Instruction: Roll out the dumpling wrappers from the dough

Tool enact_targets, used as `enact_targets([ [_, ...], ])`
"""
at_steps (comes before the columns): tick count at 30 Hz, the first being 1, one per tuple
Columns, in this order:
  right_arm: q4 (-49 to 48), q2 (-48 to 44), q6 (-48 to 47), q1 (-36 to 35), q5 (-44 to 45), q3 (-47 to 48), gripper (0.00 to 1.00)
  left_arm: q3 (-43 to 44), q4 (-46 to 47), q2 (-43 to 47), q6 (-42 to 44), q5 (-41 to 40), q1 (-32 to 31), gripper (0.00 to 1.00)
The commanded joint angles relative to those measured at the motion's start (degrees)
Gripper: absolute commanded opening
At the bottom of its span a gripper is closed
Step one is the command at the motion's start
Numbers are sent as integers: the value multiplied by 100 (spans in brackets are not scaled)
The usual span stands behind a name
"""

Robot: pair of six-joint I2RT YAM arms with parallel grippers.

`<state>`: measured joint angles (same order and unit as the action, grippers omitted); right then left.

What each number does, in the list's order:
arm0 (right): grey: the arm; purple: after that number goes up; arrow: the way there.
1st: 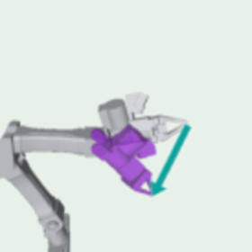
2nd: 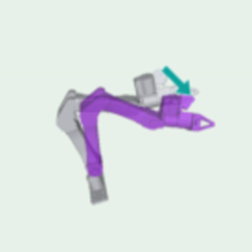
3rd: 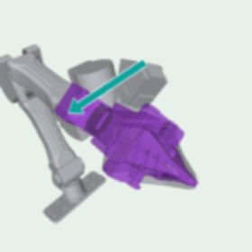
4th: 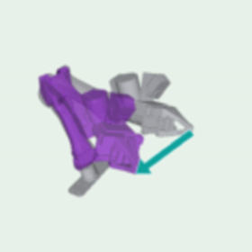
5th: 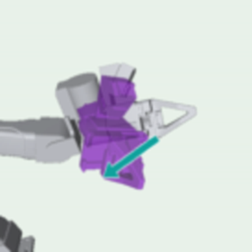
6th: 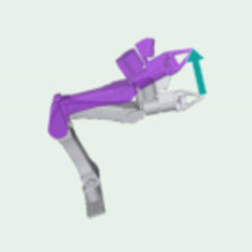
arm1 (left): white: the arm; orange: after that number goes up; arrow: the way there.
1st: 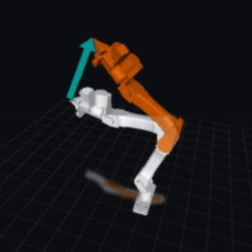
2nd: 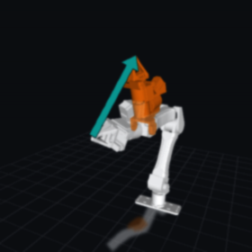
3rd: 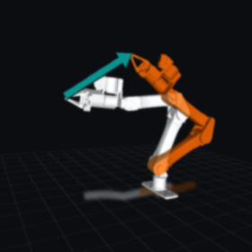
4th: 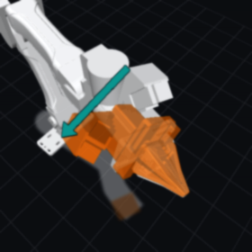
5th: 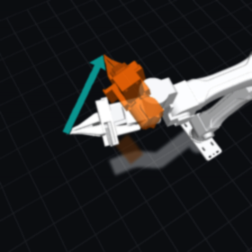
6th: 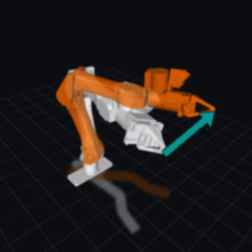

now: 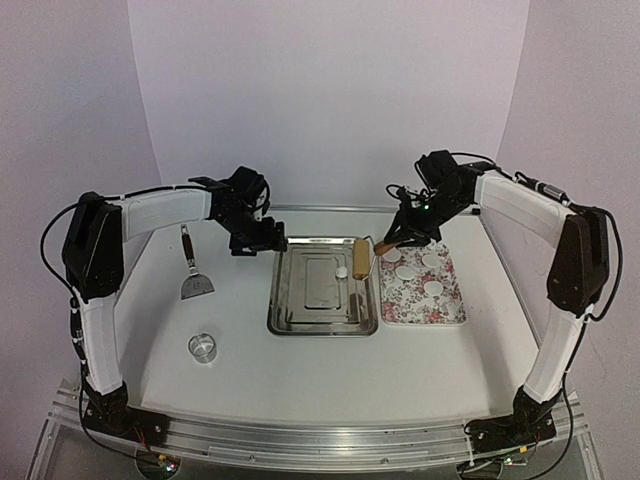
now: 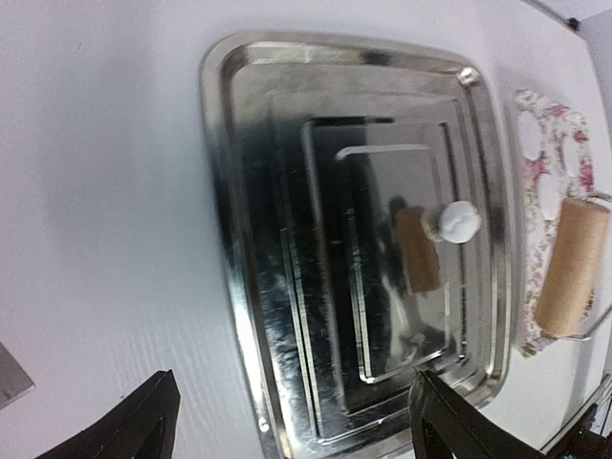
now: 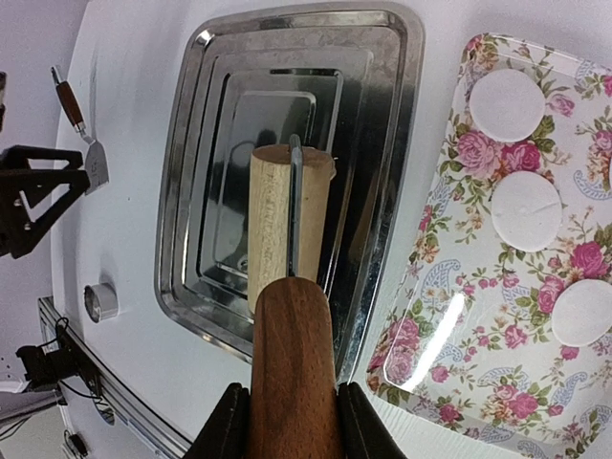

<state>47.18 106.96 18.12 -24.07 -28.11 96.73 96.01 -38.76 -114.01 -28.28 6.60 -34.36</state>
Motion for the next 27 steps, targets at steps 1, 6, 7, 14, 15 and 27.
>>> enact_targets([
  [1,-261,234,479,-37,37,563,0,-161,46,-234,-371,83,125,84],
  [6,-495,491,820,-41,-363,875,0,-101,144,-628,-325,351,391,82],
  [7,-514,543,835,-43,-430,930,0,-64,185,-703,-296,438,412,80],
  [14,-525,675,828,-37,-510,1062,0,275,246,-1280,-10,795,430,60],
  [15,-525,682,832,-38,-498,1076,0,352,179,-1366,33,769,430,57],
  [27,-525,682,761,-41,-345,1051,0,1026,-218,-1986,354,369,348,44],
])
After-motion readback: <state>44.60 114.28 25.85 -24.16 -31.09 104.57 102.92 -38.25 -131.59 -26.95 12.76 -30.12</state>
